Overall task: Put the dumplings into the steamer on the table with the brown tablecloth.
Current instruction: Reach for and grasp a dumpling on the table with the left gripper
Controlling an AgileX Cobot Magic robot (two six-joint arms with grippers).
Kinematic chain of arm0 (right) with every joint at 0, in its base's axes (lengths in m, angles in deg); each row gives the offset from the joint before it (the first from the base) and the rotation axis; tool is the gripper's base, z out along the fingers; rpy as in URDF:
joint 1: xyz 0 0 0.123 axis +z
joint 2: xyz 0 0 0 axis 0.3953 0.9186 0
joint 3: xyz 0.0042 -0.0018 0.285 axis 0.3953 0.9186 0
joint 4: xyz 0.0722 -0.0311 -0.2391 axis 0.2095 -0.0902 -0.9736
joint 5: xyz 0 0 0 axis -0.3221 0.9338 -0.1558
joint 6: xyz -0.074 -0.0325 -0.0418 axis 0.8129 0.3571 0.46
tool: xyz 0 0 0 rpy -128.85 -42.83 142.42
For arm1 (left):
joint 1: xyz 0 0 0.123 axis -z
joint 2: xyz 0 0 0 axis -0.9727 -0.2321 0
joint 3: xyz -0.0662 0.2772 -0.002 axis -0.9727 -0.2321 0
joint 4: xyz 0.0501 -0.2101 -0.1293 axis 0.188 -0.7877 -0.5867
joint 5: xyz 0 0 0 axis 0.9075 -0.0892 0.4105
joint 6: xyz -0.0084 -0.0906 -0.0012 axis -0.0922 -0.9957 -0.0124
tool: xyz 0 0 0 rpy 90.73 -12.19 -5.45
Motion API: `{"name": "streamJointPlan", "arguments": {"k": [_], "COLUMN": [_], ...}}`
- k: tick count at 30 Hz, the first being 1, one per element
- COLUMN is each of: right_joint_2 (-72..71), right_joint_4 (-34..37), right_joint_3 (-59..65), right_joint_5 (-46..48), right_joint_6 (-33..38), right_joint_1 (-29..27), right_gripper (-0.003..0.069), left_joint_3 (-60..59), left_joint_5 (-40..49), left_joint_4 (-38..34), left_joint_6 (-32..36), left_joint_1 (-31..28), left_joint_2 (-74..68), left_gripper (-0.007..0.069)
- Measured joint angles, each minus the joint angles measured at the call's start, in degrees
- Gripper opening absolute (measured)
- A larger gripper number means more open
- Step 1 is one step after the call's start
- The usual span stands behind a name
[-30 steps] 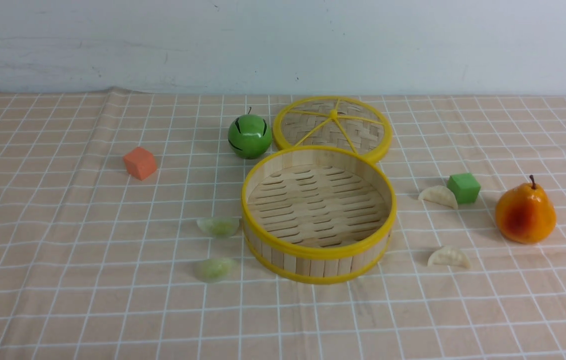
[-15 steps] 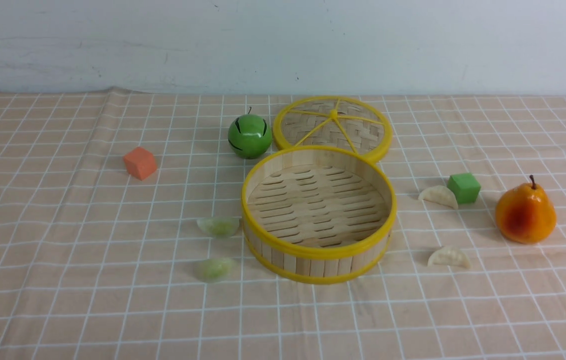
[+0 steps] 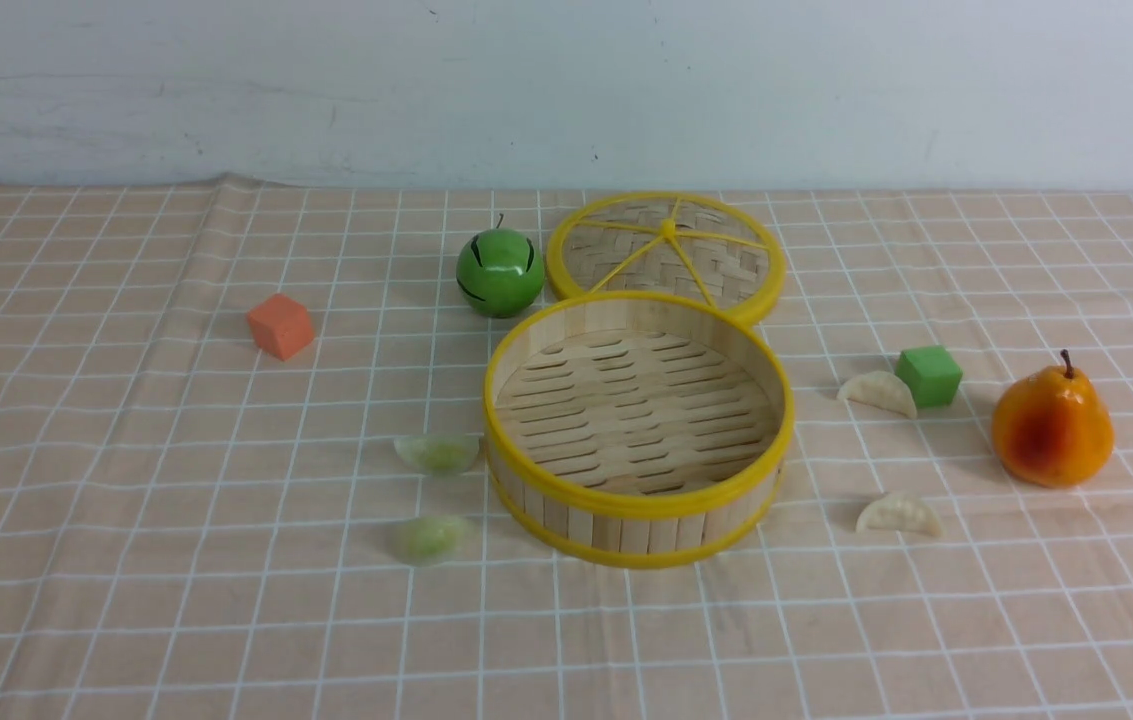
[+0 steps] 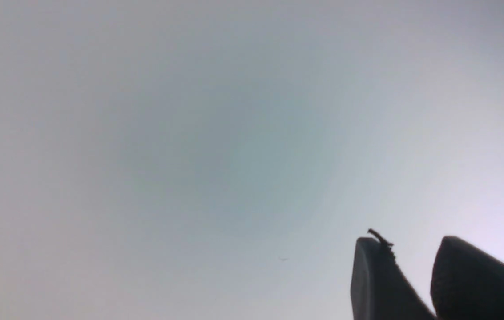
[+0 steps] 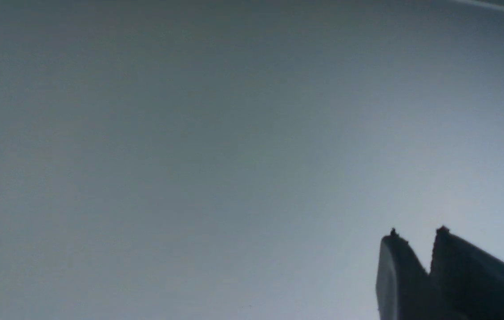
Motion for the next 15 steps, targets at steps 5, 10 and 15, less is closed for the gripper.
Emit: {"name": "streamJointPlan", "arguments": {"k": [5, 10, 15], "right_joint_2": [6.54, 15.50, 27.21], "right_joint_4": [-4.30, -7.37, -6.35], "right_joint_3": [-12.09, -19.59, -20.46], "right_joint_5": [10.26, 32.03, 62.27], "right_joint_6": [-4.79, -5.52, -5.58], "right_joint_1": [0.00, 0.00, 0.00], "right_gripper": [0.0064, -0.0017, -0.0015], "left_joint_3": [16.03, 22.18, 23.03], "left_joint_5": [10.71, 19.70, 34.77], "left_joint_4": [3.97, 4.75, 4.58], "left_joint_6": [2.97, 3.45, 0.20], "left_joint_1": [0.00, 0.00, 0.00], "left_joint_2": [-10.39, -26.47, -44.44], "left_gripper": [0.0003, -0.0014, -0.0014]}}
